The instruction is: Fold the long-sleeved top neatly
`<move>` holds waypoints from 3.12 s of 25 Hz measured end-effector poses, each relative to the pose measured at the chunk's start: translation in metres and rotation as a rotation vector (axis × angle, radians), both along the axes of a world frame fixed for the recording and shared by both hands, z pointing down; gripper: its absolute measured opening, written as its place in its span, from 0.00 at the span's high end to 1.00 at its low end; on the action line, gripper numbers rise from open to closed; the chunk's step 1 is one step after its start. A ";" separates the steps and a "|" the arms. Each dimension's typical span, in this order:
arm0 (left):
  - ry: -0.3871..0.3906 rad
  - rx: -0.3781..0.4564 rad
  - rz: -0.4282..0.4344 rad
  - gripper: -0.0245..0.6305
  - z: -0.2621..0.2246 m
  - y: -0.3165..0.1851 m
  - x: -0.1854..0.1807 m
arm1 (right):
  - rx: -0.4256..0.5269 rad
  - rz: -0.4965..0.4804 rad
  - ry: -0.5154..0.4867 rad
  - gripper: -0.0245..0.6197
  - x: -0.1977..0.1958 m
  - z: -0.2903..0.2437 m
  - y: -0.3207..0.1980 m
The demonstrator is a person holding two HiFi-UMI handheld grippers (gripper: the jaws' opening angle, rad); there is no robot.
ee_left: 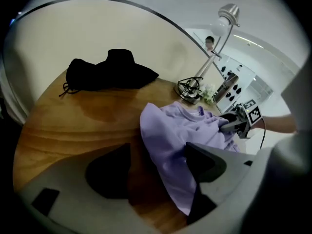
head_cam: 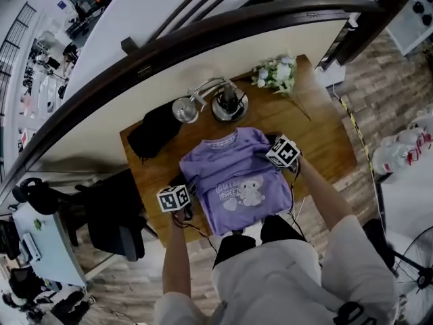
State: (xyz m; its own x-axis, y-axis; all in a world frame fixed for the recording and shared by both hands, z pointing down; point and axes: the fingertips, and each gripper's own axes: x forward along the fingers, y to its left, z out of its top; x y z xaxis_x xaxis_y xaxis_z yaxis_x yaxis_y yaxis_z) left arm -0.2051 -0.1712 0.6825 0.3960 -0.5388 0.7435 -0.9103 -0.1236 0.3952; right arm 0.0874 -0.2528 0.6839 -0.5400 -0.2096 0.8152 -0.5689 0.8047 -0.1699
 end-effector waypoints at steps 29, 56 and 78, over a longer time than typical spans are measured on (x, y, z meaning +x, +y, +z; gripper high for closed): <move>-0.238 0.126 0.114 0.73 -0.027 -0.067 0.009 | 0.073 0.130 -0.045 0.67 -0.008 -0.022 -0.044; -0.017 0.151 -0.087 0.63 -0.030 0.219 0.060 | 0.006 0.168 -0.297 0.59 0.068 -0.036 0.210; 0.010 -0.026 0.192 0.78 0.073 0.300 0.102 | -0.230 0.229 -0.294 0.63 0.060 0.068 0.322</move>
State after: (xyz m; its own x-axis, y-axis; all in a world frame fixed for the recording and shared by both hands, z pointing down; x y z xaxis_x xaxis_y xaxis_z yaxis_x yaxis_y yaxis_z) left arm -0.1032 0.1292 0.7554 0.4972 -0.4328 0.7520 -0.8669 -0.2845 0.4094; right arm 0.1472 0.0694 0.7520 -0.7165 -0.1820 0.6734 -0.6291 0.5857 -0.5111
